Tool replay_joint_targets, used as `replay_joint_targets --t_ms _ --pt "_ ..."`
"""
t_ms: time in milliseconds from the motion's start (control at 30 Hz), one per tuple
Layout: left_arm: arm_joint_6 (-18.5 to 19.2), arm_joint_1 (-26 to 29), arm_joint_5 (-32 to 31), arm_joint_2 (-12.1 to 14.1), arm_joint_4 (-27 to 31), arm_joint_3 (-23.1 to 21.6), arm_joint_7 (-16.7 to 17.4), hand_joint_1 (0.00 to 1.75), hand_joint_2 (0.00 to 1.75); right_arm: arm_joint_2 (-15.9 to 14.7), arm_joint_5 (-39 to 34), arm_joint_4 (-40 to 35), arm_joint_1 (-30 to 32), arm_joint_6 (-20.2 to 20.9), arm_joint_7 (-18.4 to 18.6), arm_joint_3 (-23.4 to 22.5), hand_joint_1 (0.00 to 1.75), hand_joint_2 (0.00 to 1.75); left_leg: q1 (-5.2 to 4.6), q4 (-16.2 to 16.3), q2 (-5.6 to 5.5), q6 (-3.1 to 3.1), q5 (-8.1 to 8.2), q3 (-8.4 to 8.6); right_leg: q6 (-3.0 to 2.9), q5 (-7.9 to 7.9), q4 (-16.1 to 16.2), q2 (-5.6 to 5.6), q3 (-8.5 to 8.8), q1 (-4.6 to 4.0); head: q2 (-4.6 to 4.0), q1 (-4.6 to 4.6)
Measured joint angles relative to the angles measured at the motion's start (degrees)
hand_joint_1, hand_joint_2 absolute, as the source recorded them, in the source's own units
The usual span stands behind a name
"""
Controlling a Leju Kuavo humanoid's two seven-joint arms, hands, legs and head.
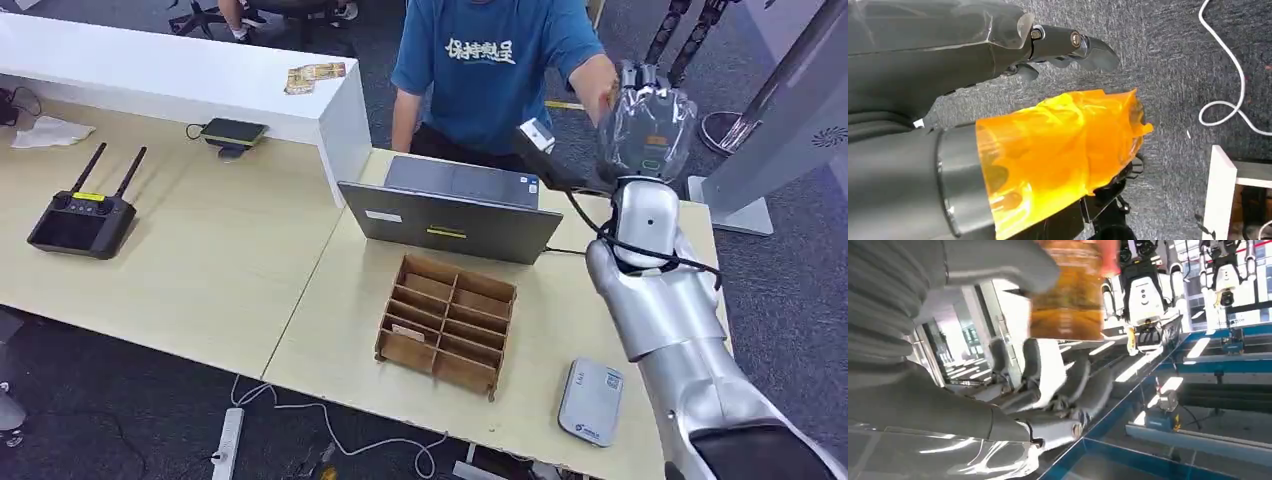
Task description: Pass the card to the sensor for recognition and then transmit it.
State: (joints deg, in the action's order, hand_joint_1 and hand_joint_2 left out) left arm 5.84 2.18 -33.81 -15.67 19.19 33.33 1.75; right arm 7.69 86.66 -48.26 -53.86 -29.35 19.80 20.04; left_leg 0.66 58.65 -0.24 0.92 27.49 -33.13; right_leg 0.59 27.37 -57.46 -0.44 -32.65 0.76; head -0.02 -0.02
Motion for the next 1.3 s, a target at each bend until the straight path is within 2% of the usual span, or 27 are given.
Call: replay_joint_targets --t_ms 100,233,400,567,733,1033,1300 --pt "0.19 1.4 1.04 -0.11 1.11 -0.7 0.74 0.0 0.0 -0.02 -2.8 -0.52 0.74 -0.83 -1.76 -0.02 0.0 1.75 0.0 0.0 0.03 0.0 0.0 0.02 0.0 0.0 0.0 0.04 -0.01 0.0 0.0 0.0" --pt "1.51 4.84 4.24 -0.55 6.07 -1.77 4.02 0.0 0.0 -0.02 -10.4 -4.04 4.22 -1.53 -5.42 -0.39 0.0 1.75 0.0 0.0 0.03 0.01 0.01 0.02 0.01 0.01 0.01 0.04 -0.04 0.0 0.0 0.02" --pt "1.7 7.83 5.52 -1.09 10.07 -4.02 4.85 0.0 0.0 0.0 -11.32 -6.42 6.33 -1.57 -6.07 -0.48 0.0 1.75 -0.01 0.0 0.06 0.02 0.02 -0.03 0.01 0.01 0.01 0.07 -0.13 0.01 0.0 0.0" --pt "1.27 10.43 10.54 -1.62 14.21 -6.38 7.54 0.0 0.0 0.0 -17.9 -9.25 8.63 -2.08 -8.81 -0.7 0.0 1.75 0.0 0.0 0.06 0.02 0.02 -0.02 0.0 0.01 0.01 0.07 -0.12 0.0 0.0 -0.02" --pt "-0.13 14.48 16.31 -2.49 20.18 -10.69 10.84 0.0 0.0 -0.02 -24.66 -14.39 13.48 -2.73 -11.63 -0.98 0.0 1.75 -0.01 0.0 0.06 0.02 0.03 -0.03 0.01 0.02 0.01 0.07 -0.16 0.0 0.0 0.04" --pt "-3.67 19.85 24.47 -3.48 29.22 -16.98 13.72 0.0 0.0 -0.02 -46.63 -24.76 24.41 -2.77 -20.24 -2.64 0.0 1.75 -0.01 0.0 0.05 0.01 0.04 -0.09 0.0 0.04 0.02 0.07 -0.23 0.01 0.0 0.02" --pt "-6.03 22.48 27.85 -3.48 33.05 -19.1 14.75 0.0 0.0 -0.02 -54.38 -29.18 32.94 -2.6 -23.54 -3.91 0.0 1.75 -0.01 -0.01 0.07 0.01 0.04 -0.09 -0.02 0.04 0.01 0.09 -0.24 0.0 0.0 0.02"
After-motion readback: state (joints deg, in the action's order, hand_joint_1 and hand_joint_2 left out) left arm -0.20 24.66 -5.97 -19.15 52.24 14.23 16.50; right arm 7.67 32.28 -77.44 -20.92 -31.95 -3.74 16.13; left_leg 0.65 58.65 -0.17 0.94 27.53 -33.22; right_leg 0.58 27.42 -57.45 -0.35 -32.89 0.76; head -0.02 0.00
